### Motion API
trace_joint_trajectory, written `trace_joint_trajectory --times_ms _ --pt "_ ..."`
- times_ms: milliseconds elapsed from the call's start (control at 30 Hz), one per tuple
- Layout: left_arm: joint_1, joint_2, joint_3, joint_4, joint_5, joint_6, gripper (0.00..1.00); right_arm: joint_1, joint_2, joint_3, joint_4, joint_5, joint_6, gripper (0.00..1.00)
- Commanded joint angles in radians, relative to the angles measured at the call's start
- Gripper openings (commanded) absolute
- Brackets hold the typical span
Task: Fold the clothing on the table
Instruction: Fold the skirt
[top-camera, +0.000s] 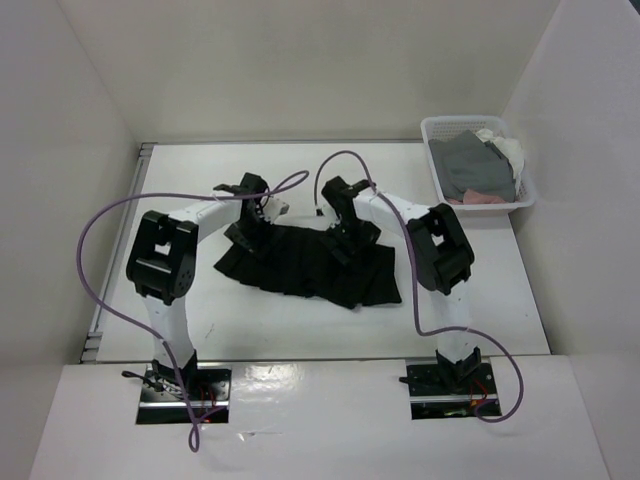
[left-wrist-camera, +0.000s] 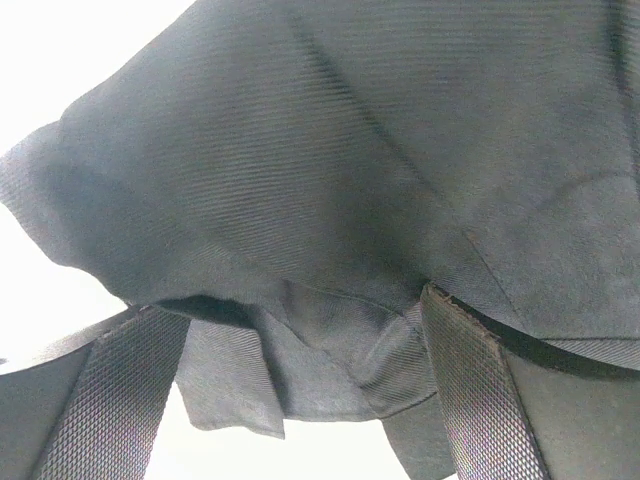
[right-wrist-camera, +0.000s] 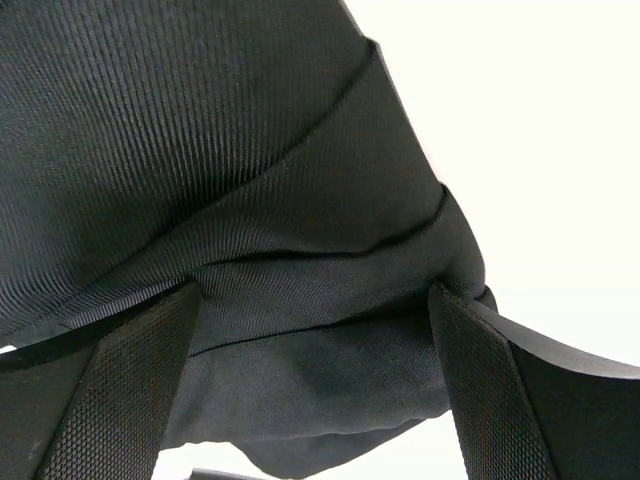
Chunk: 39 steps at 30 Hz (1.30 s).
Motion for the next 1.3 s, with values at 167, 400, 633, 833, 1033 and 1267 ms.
trace_joint_trajectory --times_ms 167,400,633,833,1033,1267 --pt "0.066 0.184 0.249 0.048 0.0 -0.031 1.0 -0.096 0.212 0.436 0.081 0.082 -0.039 0.98" --pt "0.129 0.248 0.384 0.048 -0.052 -0.022 1.0 -0.156 0.387 0.712 -0.012 0.082 -0.107 0.98" --pt "0.168 0.248 0.455 0.028 -0.052 -0.022 1.0 -0.187 0.501 1.072 -0.21 -0.009 -0.105 0.98" --pt "0.178 0.138 0.535 -0.021 -0.008 -0.013 1.0 -0.207 0.495 1.321 -0.348 -0.085 -0.071 0.98" --pt "0.225 -0.043 0.541 -0.107 0.147 -0.013 1.0 -0.251 0.236 1.158 -0.358 -0.334 -0.022 0.98" --pt "0.236 -0.264 0.248 -0.14 0.26 0.03 1.0 -0.305 -0.172 0.437 -0.058 -0.295 -0.013 0.98"
